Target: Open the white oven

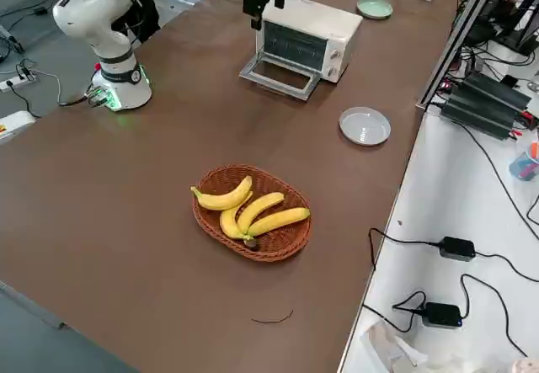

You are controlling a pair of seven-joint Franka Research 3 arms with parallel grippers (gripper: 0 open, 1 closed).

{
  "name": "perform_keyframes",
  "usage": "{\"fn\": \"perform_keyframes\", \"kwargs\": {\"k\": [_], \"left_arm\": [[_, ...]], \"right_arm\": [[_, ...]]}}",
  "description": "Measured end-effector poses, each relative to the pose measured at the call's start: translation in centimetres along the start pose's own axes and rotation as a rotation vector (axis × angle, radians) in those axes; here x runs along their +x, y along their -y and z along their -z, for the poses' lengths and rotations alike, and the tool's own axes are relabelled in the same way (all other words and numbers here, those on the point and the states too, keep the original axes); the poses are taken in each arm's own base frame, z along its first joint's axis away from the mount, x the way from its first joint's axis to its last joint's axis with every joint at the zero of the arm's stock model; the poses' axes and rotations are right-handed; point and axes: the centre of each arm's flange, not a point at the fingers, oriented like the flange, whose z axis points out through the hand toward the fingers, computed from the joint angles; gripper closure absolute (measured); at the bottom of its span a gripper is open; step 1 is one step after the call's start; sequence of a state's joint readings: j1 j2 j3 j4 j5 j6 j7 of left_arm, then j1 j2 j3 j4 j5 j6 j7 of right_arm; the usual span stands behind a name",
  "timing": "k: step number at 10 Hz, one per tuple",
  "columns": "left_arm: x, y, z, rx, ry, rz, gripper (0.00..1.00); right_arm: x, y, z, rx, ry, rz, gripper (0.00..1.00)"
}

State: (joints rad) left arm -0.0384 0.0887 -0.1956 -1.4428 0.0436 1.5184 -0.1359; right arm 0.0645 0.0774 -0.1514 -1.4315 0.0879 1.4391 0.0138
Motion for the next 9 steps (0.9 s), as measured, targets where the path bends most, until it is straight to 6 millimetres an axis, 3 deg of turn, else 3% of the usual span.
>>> {"fn": "perform_keyframes", "kwargs": {"k": [1,3,9], "left_arm": [[-0.6,2.1,1.0,0.002,0.023,-0.056,0.00],[-0.9,4.3,2.0,-0.006,0.018,-0.078,0.00],[-1.6,5.0,3.7,-0.026,-0.013,-0.038,0.00]], "right_arm": [[0.3,-0.2,-1.2,-0.005,0.012,-0.005,0.00],[0.5,-0.8,-2.3,-0.020,0.022,-0.013,0.00],[-1.4,-0.7,-0.5,-0.047,-0.002,0.003,0.00]]}}
